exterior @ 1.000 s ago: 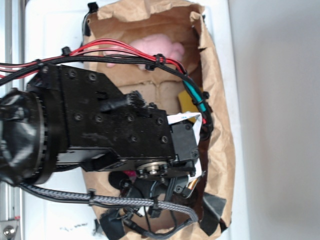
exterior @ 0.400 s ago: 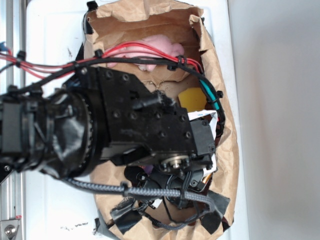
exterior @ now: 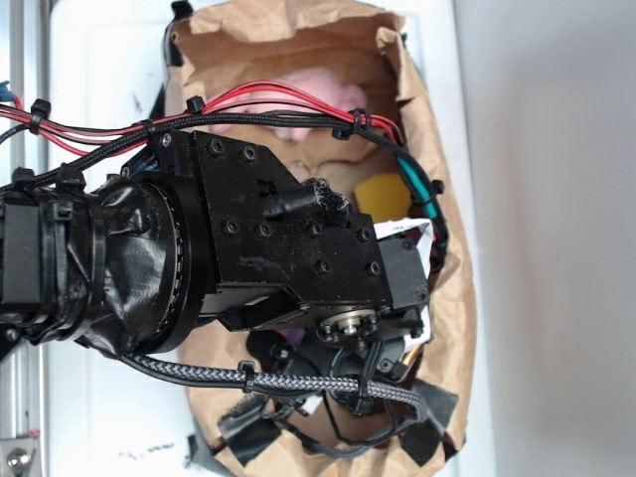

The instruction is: Grab the rock.

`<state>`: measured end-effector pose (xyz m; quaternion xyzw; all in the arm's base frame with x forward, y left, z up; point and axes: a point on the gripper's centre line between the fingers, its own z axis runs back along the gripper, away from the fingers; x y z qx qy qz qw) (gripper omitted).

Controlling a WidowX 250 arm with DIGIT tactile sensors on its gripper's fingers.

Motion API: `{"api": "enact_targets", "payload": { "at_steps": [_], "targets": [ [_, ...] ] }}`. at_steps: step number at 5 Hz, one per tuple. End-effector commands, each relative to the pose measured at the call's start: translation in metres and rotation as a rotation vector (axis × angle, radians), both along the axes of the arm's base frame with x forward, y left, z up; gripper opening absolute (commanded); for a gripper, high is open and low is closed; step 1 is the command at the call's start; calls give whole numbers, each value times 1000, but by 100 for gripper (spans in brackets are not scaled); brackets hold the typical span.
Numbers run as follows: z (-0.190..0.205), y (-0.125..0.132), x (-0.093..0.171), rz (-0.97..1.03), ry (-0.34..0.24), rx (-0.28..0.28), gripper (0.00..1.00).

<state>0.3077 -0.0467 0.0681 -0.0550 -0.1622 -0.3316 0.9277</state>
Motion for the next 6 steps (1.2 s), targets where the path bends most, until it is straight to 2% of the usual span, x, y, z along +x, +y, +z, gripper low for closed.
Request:
{"api": "enact_targets", "payload": {
  "at_steps": [1, 2, 4, 5, 6],
  "targets": [
    [9, -18, -2, -328, -206, -27, 100],
    [10, -19, -1, -391, -220, -92, 100],
    [-2, -30, 9, -483, -218, -67, 100],
    [-12, -36, 14, -493, -202, -66, 100],
    [-28, -47, 13, -534, -160, -79, 100]
  ]
}}
